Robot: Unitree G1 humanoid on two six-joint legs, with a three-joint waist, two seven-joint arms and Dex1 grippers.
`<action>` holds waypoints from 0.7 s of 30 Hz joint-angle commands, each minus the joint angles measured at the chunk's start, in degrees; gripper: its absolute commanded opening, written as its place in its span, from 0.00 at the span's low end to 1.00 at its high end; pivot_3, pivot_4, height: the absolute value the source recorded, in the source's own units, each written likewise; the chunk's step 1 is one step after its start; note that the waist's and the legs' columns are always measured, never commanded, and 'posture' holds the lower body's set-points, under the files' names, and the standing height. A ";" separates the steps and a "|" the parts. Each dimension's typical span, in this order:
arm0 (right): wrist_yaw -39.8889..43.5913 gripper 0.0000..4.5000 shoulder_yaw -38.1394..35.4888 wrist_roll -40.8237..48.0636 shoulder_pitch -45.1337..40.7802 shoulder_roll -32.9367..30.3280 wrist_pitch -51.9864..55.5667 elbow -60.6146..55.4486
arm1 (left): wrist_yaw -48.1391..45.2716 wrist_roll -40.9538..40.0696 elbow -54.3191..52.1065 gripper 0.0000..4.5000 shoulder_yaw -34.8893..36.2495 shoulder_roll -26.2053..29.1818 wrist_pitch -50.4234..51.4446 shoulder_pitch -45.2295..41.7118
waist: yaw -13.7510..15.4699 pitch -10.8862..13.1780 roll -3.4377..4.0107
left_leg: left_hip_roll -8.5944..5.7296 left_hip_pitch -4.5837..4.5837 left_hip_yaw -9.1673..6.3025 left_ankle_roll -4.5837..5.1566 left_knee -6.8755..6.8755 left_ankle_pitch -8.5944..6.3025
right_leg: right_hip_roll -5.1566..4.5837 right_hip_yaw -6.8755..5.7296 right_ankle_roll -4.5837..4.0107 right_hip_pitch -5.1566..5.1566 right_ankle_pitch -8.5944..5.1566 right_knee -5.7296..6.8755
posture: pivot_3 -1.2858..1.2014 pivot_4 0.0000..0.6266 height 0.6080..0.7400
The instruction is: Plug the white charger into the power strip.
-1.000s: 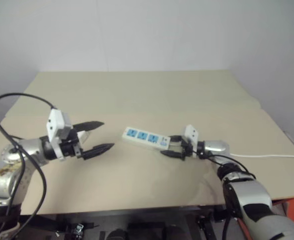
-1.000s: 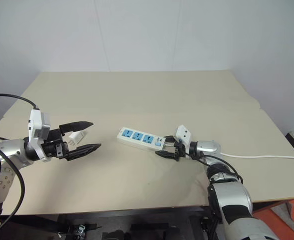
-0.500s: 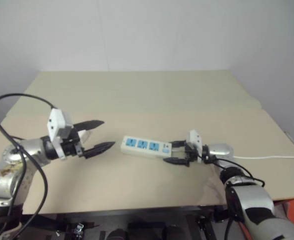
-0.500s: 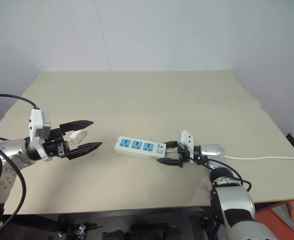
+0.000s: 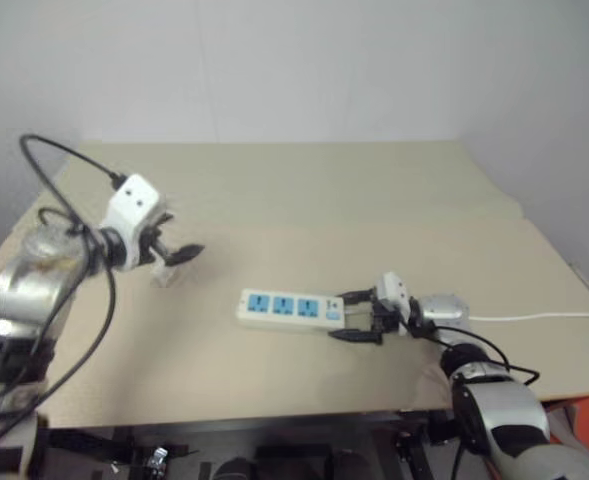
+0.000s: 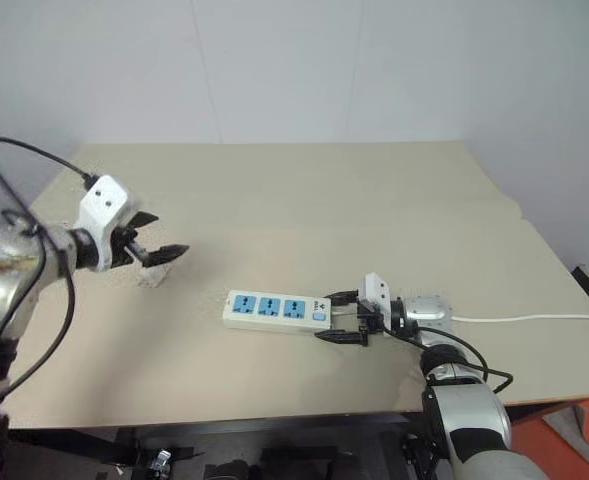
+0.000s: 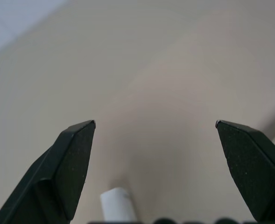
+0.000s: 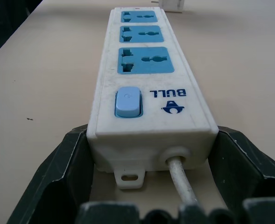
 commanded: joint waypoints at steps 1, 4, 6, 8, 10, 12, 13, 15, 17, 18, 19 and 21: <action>-0.61 0.76 0.44 -0.53 -0.67 0.01 -0.71 -0.28 | -4.49 7.34 17.10 1.00 -8.31 0.20 5.21 -12.06 | -0.27 0.00 0.00 | 0.01 0.00 0.05 -0.03 -0.01 0.02 | 0.03 -0.02 0.00 0.00 0.00 -0.01 | 0.52 0.24 1.00; -1.64 0.76 0.69 -0.98 -0.71 -0.01 -0.62 0.08 | -7.28 14.00 33.84 1.00 -14.86 -3.09 2.70 -21.93 | -0.40 0.00 0.00 | 0.00 0.00 0.25 -0.06 0.01 0.05 | 0.06 -0.03 0.00 0.02 0.00 0.01 | 0.52 0.24 1.00; -2.36 0.76 0.87 -1.42 -0.47 -0.03 -0.62 0.29 | -8.54 16.79 44.58 1.00 -16.58 -6.21 1.32 -27.62 | -0.23 0.00 -0.03 | 0.01 0.00 0.32 -0.06 0.02 0.05 | 0.06 -0.04 0.01 0.06 0.00 -0.05 | 0.52 0.24 1.00; -2.90 0.76 1.06 -1.73 -0.15 0.00 -0.71 0.44 | -10.45 19.78 52.68 1.00 -18.46 -8.76 -2.15 -31.15 | -0.27 -0.01 -0.07 | 0.02 -0.02 0.33 -0.06 0.03 0.05 | 0.06 -0.07 0.01 0.05 0.00 -0.06 | 0.52 0.24 1.00; -3.24 0.76 1.17 -1.86 0.00 0.05 -0.63 0.54 | -10.75 21.72 59.07 1.00 -18.57 -11.06 -4.70 -33.68 | -0.30 -0.01 -0.09 | 0.02 -0.04 0.33 -0.06 0.04 0.05 | 0.06 -0.07 0.01 0.05 0.00 -0.06 | 0.52 0.24 1.00; -3.58 0.76 1.24 -2.03 0.05 0.10 -0.61 0.60 | -10.16 23.23 63.79 1.00 -18.05 -12.96 -6.68 -35.29 | -0.33 -0.02 -0.11 | 0.02 -0.05 0.33 -0.06 0.04 0.05 | 0.06 -0.06 0.01 0.03 0.00 -0.06 | 0.52 0.24 1.00; -3.82 0.76 1.25 -2.12 0.03 0.13 -0.60 0.63 | -9.93 23.86 65.64 1.00 -17.72 -13.78 -7.50 -35.78 | -0.36 -0.02 -0.12 | 0.02 -0.05 0.32 -0.06 0.04 0.05 | 0.05 -0.06 0.01 0.04 0.00 -0.05 | 0.52 0.24 1.00; -4.47 0.76 1.28 -2.31 -0.04 0.17 -0.55 0.65 | -9.31 25.14 68.07 1.00 -17.41 -14.89 -8.67 -36.24 | -0.38 -0.03 -0.15 | 0.02 -0.05 0.33 -0.06 0.04 0.05 | 0.04 -0.06 0.02 0.04 0.00 -0.04 | 0.52 0.24 1.00; -5.15 0.76 1.36 -2.54 -0.07 0.17 -0.62 0.64 | -9.27 26.55 69.45 1.00 -17.40 -15.55 -9.61 -36.23 | -0.46 -0.04 -0.17 | 0.02 -0.05 0.32 -0.06 0.04 0.05 | 0.03 -0.05 0.03 0.03 0.01 -0.02 | 0.52 0.24 1.00; -5.35 0.76 1.33 -2.52 -0.09 0.19 -0.63 0.61 | -8.40 27.11 69.97 1.00 -17.16 -15.87 -9.91 -36.10 | -0.48 -0.05 -0.18 | 0.02 -0.05 0.32 -0.06 0.04 0.05 | 0.03 -0.05 0.04 0.03 0.01 -0.02 | 0.52 0.24 1.00; -5.50 0.76 1.31 -2.50 -0.12 0.21 -0.58 0.58 | -8.52 27.59 70.42 1.00 -16.90 -16.08 -10.13 -35.99 | -0.49 -0.06 -0.20 | 0.02 -0.05 0.32 -0.06 0.04 0.05 | 0.02 -0.06 0.04 0.03 0.02 -0.01 | 0.52 0.24 1.00; -5.81 0.76 1.30 -2.55 -0.10 0.20 -0.55 0.54 | -7.15 28.46 71.04 1.00 -16.42 -16.49 -10.54 -35.58 | -0.49 -0.07 -0.23 | 0.02 -0.05 0.31 -0.06 0.04 0.04 | 0.02 -0.06 0.07 0.03 0.04 0.02 | 0.52 0.24 1.00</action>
